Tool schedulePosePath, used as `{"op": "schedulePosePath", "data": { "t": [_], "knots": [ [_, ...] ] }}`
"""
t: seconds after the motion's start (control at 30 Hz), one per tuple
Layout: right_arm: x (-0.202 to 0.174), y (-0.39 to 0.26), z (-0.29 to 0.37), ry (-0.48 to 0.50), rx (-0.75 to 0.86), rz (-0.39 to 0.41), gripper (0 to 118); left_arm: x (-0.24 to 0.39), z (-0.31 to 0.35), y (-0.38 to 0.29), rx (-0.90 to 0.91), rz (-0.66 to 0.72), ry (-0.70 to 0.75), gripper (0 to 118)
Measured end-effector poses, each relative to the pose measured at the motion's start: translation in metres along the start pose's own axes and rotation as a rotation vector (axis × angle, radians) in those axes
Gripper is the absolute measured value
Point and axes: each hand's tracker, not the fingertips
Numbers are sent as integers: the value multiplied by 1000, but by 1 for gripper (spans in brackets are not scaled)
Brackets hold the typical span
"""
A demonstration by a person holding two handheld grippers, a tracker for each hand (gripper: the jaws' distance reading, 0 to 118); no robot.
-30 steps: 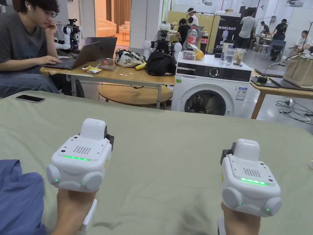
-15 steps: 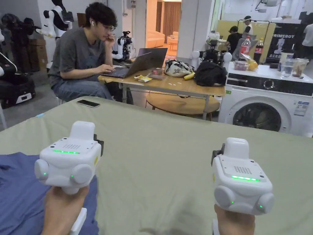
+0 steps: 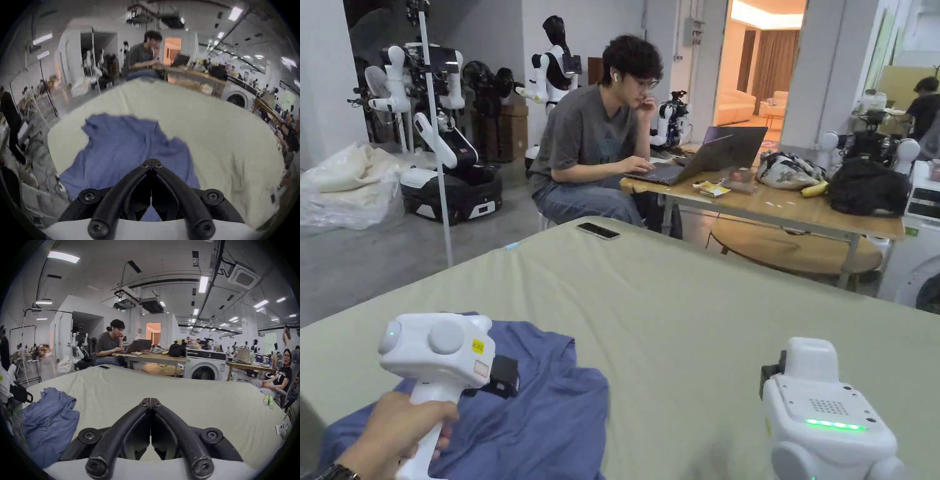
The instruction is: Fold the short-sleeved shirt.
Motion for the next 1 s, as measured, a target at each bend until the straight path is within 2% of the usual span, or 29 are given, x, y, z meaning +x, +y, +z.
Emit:
{"op": "schedulePosePath", "data": {
  "t": [0.03,0.07,0.1,0.13,0.17,0.3,0.37,0.43,0.53,0.6,0.63,0.7,0.73,0.77,1.0],
  "knots": [
    [0,-3,-1,2,-9,3,0,-5,-8,1,-12,9,-7,1],
    [0,-5,-3,1,-21,8,0,-8,-17,3,-33,27,-8,17],
    [1,-8,-3,0,-27,11,0,-9,-24,3,-48,34,-2,49],
    [3,-10,-4,-2,-34,15,0,-10,-34,3,-63,38,-7,69],
    [5,-12,-4,-2,-41,18,0,-11,-48,3,-94,45,-22,66],
    [15,-20,-13,-17,-58,37,0,-6,-103,-13,-221,-1,37,68],
    [19,-22,-14,-22,-67,44,0,10,-98,-25,-102,-111,97,73],
    [23,-23,-15,-34,-68,48,0,24,-99,-30,-78,-158,157,76],
    [28,-22,-12,-43,-72,42,0,35,-87,-43,-12,-208,117,78],
    [30,-24,-12,-45,-77,40,0,39,-85,-45,11,-213,151,75],
    [31,-25,-12,-51,-80,40,0,31,-87,-43,21,-205,178,65],
    [36,-26,-10,-53,-84,39,0,27,-83,-44,22,-174,133,39],
    [36,-25,-4,-58,-83,36,0,27,-77,-42,30,-171,127,7],
    [38,-25,-2,-62,-83,33,0,22,-74,-37,60,-150,109,0],
    [63,-14,8,-91,-65,12,0,38,5,15,270,-84,-5,0]
  ]
}}
